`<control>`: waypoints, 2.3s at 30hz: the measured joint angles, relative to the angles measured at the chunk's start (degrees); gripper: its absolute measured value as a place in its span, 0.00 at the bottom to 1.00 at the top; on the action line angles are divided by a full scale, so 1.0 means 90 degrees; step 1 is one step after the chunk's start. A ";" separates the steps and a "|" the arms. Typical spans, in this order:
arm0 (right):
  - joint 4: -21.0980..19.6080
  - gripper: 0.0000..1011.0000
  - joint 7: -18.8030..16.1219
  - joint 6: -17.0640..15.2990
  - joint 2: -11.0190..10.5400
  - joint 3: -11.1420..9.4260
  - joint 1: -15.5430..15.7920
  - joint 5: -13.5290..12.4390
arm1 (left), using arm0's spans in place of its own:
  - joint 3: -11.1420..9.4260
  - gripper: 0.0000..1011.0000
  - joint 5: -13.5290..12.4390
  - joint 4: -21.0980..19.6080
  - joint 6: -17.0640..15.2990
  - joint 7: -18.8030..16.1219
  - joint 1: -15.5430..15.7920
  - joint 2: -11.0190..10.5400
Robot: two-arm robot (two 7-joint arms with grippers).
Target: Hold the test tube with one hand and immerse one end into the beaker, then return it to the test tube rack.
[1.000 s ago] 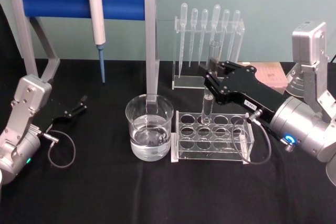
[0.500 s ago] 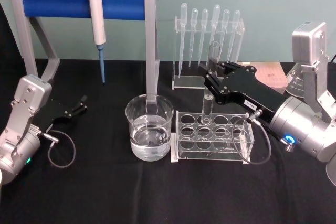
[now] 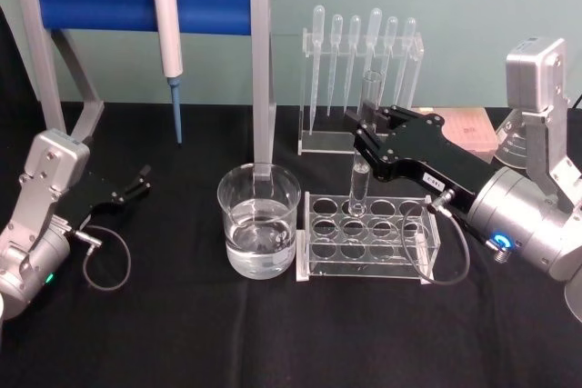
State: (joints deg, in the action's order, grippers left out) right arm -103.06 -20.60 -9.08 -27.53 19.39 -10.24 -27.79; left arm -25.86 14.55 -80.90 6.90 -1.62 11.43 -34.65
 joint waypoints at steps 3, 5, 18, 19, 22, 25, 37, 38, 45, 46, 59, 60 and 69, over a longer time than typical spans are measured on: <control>-0.0001 0.22 0.0000 0.0000 0.0000 0.0000 0.0000 0.0000 | 0.0000 0.99 0.0000 0.0000 0.0000 0.0000 0.0000 0.0000; 0.0000 0.23 0.0000 0.0000 0.0000 0.0000 0.0000 0.0000 | 0.0000 0.99 0.0000 0.0000 0.0000 0.0000 0.0000 0.0000; 0.0000 0.22 0.0000 0.0000 0.0000 0.0000 0.0000 0.0000 | 0.0000 0.99 0.0000 0.0000 0.0000 0.0000 0.0000 0.0000; 0.0000 0.22 0.0000 0.0000 0.0000 0.0000 0.0001 0.0000 | 0.0000 0.99 0.0000 0.0000 0.0000 0.0000 0.0000 0.0000; 0.0000 0.22 0.0000 0.0000 0.0000 0.0000 0.0000 0.0000 | 0.0000 0.99 0.0000 0.0000 0.0000 0.0000 0.0000 0.0001; 0.0000 0.22 0.0000 0.0000 0.0000 0.0000 0.0000 0.0000 | 0.0000 0.99 0.0000 0.0000 0.0001 0.0000 0.0000 0.0000; 0.0000 0.22 0.0000 0.0000 0.0000 0.0000 0.0000 0.0000 | 0.0000 0.99 0.0000 0.0000 0.0000 0.0000 0.0000 0.0000; 0.0000 0.22 0.0000 0.0000 0.0000 0.0000 0.0000 0.0000 | 0.0000 0.99 0.0000 0.0000 0.0000 0.0000 0.0000 0.0000; 0.0000 0.22 0.0002 -0.0011 0.0004 0.0015 -0.0017 0.0000 | 0.0000 0.99 0.0000 0.0000 0.0000 0.0000 0.0001 0.0000; -0.0011 0.22 0.0003 -0.0049 0.0030 0.0058 -0.0087 0.0001 | 0.0000 0.99 0.0000 0.0000 0.0000 0.0000 0.0001 0.0000; 0.0184 0.22 -0.0200 -0.0222 0.0515 0.0702 -0.0981 -0.0008 | 0.0000 0.99 0.0000 0.0000 0.0000 0.0000 0.0000 0.0000; 0.0228 0.22 -0.0214 -0.0223 0.0554 0.0754 -0.1034 -0.0008 | 0.0000 0.99 0.0000 0.0000 0.0000 0.0000 0.0000 0.0000; 0.0879 0.22 -0.0338 0.0101 0.0843 0.1220 -0.1309 0.0213 | 0.0000 0.99 0.0000 0.0000 0.0000 0.0000 0.0001 0.0000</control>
State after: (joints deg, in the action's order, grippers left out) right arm -95.15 -23.64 -8.17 -19.94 30.37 -22.02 -25.88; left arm -25.86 14.55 -80.90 6.91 -1.62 11.43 -34.65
